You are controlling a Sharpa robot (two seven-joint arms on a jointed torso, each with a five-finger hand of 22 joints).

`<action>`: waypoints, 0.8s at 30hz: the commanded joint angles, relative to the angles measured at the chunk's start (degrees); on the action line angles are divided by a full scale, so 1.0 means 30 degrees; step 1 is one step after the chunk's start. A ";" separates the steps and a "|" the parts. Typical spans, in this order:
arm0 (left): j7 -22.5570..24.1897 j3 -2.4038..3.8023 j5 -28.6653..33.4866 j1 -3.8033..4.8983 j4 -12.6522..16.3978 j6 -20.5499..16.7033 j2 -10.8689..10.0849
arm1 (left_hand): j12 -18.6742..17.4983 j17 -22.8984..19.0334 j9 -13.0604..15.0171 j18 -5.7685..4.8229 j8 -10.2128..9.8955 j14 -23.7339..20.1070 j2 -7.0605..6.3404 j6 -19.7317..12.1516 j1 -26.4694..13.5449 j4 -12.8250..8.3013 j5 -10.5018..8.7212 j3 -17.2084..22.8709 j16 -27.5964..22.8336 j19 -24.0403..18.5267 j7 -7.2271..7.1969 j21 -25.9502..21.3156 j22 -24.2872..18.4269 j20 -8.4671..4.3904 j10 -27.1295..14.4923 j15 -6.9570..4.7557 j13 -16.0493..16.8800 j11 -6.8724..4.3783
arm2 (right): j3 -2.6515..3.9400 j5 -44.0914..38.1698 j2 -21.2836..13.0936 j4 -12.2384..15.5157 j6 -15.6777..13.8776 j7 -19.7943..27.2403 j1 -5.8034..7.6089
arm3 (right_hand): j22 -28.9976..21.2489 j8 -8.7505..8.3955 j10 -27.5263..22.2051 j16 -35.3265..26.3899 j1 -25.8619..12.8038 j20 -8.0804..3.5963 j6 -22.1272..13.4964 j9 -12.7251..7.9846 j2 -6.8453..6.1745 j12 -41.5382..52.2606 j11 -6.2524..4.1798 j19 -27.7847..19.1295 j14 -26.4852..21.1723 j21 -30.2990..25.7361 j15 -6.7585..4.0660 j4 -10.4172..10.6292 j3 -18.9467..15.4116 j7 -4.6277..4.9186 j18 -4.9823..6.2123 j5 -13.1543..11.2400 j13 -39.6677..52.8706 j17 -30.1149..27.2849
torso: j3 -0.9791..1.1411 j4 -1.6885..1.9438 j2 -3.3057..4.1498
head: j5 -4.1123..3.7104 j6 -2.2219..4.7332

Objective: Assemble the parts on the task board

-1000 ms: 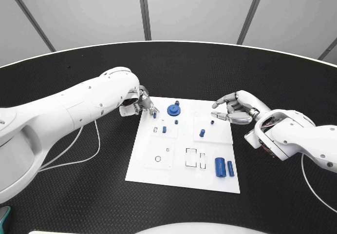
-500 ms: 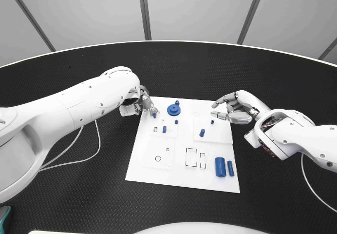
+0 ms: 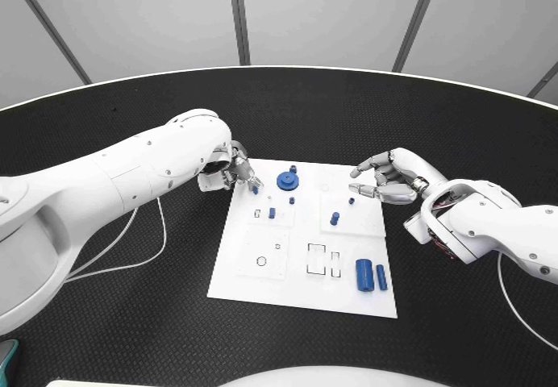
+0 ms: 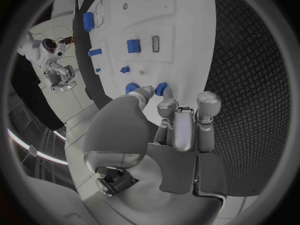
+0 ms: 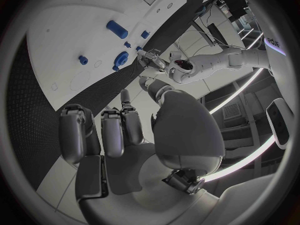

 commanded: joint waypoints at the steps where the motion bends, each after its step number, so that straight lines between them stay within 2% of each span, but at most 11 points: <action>1: 0.0034 -0.0001 0.0007 -0.0001 -0.0007 -0.0044 -0.0006 | 0.0048 0.0029 -0.0094 0.0111 0.0142 0.0686 0.0428 0.0164 0.0901 -0.0307 -0.0263 0.0675 0.0003 0.0178 -0.0155 0.0156 0.0060 -0.0042 0.0042 -0.0234 -0.0015 -0.0254 | 0.0000 0.0000 0.0007 -0.0002 0.0007 0.0003 0.0000 | 0.2309 0.0075 0.0016 -0.0120 -0.0094 -0.0109 -0.0183 -0.0031 0.0021 -0.0081 -0.0105 0.0751 0.1462 -0.0060 -0.0135 0.0149 -0.0010 0.0006 0.0310 0.0058 0.2163 0.2510 | -0.0003 0.0008 0.0003 | -0.0001 -0.0008; 3: 0.0063 -0.0001 0.0020 -0.0001 -0.0014 -0.0050 -0.0008 | 0.0038 0.0025 -0.0120 0.0111 0.0148 0.0687 0.0507 0.0143 0.1129 -0.0445 -0.0349 0.0890 0.0001 0.0181 -0.0178 0.0163 0.0070 -0.0062 0.0039 -0.0259 -0.0025 -0.0275 | 0.0000 0.0000 0.0010 -0.0005 0.0011 0.0005 0.0000 | 0.2309 0.0075 0.0016 -0.0120 -0.0094 -0.0109 -0.0183 -0.0031 0.0021 -0.0081 -0.0105 0.0751 0.1462 -0.0060 -0.0135 0.0149 -0.0010 0.0006 0.0310 0.0058 0.2163 0.2510 | -0.0006 0.0001 -0.0001 | -0.0003 -0.0032; 5: 0.0094 -0.0002 0.0034 -0.0002 -0.0019 -0.0016 -0.0008 | 0.0002 0.0021 -0.0196 0.0111 0.0179 0.0688 0.0715 0.0060 0.1732 -0.0885 -0.0670 0.1703 -0.0004 0.0165 -0.0207 0.0165 0.0062 -0.0116 0.0020 -0.0309 -0.0064 -0.0320 | 0.0000 0.0000 0.0012 -0.0009 0.0016 0.0006 0.0000 | 0.2309 0.0075 0.0016 -0.0120 -0.0094 -0.0109 -0.0183 -0.0031 0.0021 -0.0081 -0.0105 0.0751 0.1462 -0.0060 -0.0135 0.0149 -0.0010 0.0006 0.0310 0.0058 0.2163 0.2510 | -0.0006 -0.0003 0.0000 | 0.0000 -0.0038; 7: 0.0124 -0.0002 0.0076 -0.0003 -0.0023 0.0074 -0.0006 | -0.0029 0.0026 -0.0233 0.0098 0.0295 0.0693 0.0769 -0.0077 0.2193 -0.1490 -0.0852 0.2861 -0.0005 0.0181 -0.0219 0.0201 0.0114 -0.0144 0.0028 -0.0326 -0.0098 -0.0327 | 0.0000 0.0000 0.0019 -0.0017 0.0021 0.0007 0.0000 | 0.2309 0.0075 0.0016 -0.0120 -0.0094 -0.0109 -0.0183 -0.0031 0.0021 -0.0081 -0.0105 0.0751 0.1462 -0.0060 -0.0135 0.0149 -0.0010 0.0006 0.0310 0.0058 0.2163 0.2510 | -0.0008 -0.0002 0.0001 | 0.0002 -0.0048; 9: 0.0144 -0.0002 0.0111 -0.0004 -0.0025 0.0140 -0.0005 | -0.0116 0.0013 -0.0113 0.0089 0.0637 0.0691 0.0714 -0.0394 0.2326 -0.2392 -0.0858 0.4619 -0.0013 0.0166 -0.0070 0.0234 0.0140 -0.0114 0.0054 -0.0256 -0.0206 -0.0247 | 0.0000 0.0000 0.0027 -0.0024 0.0026 0.0009 0.0000 | 0.2309 0.0075 0.0016 -0.0120 -0.0094 -0.0109 -0.0183 -0.0031 0.0021 -0.0081 -0.0105 0.0751 0.1462 -0.0060 -0.0135 0.0149 -0.0010 0.0006 0.0310 0.0058 0.2163 0.2510 | 0.0002 -0.0003 -0.0005 | 0.0000 -0.0059; 15: 0.0185 -0.0003 0.0266 -0.0007 -0.0024 0.0170 -0.0046 | -0.0124 0.0013 0.0081 0.0093 0.1191 0.0691 0.0677 -0.0640 0.1406 -0.3379 -0.0884 0.6939 -0.0008 0.0136 0.0105 0.0304 0.0190 0.0014 0.0131 -0.0122 -0.0296 -0.0098 | 0.0000 0.0000 0.0034 -0.0039 0.0032 0.0009 0.0000 | 0.2309 0.0075 0.0016 -0.0120 -0.0094 -0.0109 -0.0183 -0.0031 0.0021 -0.0081 -0.0105 0.0751 0.1462 -0.0060 -0.0135 0.0149 -0.0010 0.0006 0.0310 0.0058 0.2163 0.2510 | -0.0001 -0.0010 -0.0006 | -0.0002 -0.0078; 20: 0.0248 -0.0005 0.1112 -0.0008 0.0012 -0.0011 -0.0207 | -0.0135 0.0009 0.0181 0.0100 0.1522 0.0689 0.0674 -0.0671 0.0713 -0.4051 -0.0854 0.8140 -0.0005 0.0096 0.0132 0.0346 0.0198 0.0058 0.0109 -0.0103 -0.0385 -0.0075 | 0.0000 0.0000 0.0014 -0.0048 0.0039 -0.0005 0.0000 | 0.2283 0.0120 0.0029 -0.0126 -0.0088 -0.0116 -0.0168 -0.0029 0.0025 -0.0070 -0.0112 0.0744 0.1464 -0.0092 -0.0142 0.0177 -0.0015 -0.0003 0.0317 0.0074 0.2171 0.2510 | 0.0000 0.0032 -0.0034 | -0.0021 -0.0090; 24: 0.0254 -0.0005 0.1923 -0.0006 0.0244 -0.0362 -0.0454 | -0.0127 0.0009 0.0221 0.0103 0.1639 0.0689 0.0646 -0.0653 0.0475 -0.4260 -0.0857 0.8460 -0.0005 0.0075 0.0127 0.0354 0.0194 0.0069 0.0118 -0.0106 -0.0400 -0.0077 | 0.0000 0.0000 0.0012 -0.0062 0.0056 -0.0017 0.0000 | 0.2283 0.0120 0.0029 -0.0126 -0.0088 -0.0116 -0.0168 -0.0029 0.0025 -0.0070 -0.0112 0.0744 0.1464 -0.0092 -0.0142 0.0177 -0.0015 -0.0003 0.0317 0.0074 0.2171 0.2510 | -0.0009 0.0044 -0.0035 | -0.0009 -0.0081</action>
